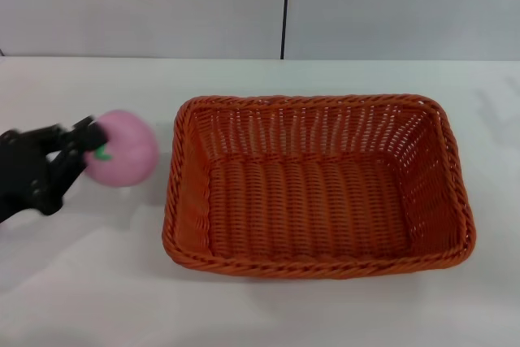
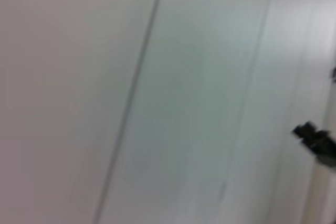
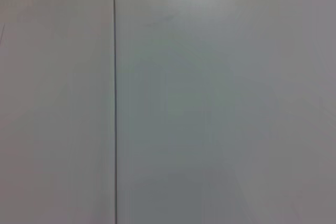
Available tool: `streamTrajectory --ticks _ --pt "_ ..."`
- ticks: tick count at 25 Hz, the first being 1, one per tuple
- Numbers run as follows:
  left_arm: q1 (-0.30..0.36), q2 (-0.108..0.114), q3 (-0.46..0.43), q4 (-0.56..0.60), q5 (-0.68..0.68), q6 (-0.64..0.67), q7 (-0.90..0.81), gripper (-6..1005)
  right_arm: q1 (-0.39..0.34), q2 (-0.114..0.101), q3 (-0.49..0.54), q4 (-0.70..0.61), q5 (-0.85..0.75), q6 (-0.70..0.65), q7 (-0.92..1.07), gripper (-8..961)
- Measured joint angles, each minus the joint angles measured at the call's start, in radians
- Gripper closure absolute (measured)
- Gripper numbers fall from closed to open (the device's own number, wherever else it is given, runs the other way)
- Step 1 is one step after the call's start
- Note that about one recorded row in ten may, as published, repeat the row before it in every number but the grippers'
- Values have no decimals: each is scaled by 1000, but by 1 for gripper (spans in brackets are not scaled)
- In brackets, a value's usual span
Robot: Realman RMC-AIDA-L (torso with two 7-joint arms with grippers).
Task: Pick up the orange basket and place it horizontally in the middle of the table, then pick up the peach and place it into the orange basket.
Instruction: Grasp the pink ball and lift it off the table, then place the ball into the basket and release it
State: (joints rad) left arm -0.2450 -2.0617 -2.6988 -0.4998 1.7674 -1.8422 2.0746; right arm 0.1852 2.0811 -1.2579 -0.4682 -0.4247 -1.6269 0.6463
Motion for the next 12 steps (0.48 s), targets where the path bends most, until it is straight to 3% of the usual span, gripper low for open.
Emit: streamTrajectory --ticks 5,8,12 --pt "-102 -6 59 59 -1 -11 -14 952 0 1 0 33 14 -41 2 371" --pt "-161 -10 160 104 0 20 -2 943 1 -2 9 53 24 -66 2 371" --pt "-180 -11 189 126 0 52 1 932 -4 -2 11 54 24 -74 2 371"
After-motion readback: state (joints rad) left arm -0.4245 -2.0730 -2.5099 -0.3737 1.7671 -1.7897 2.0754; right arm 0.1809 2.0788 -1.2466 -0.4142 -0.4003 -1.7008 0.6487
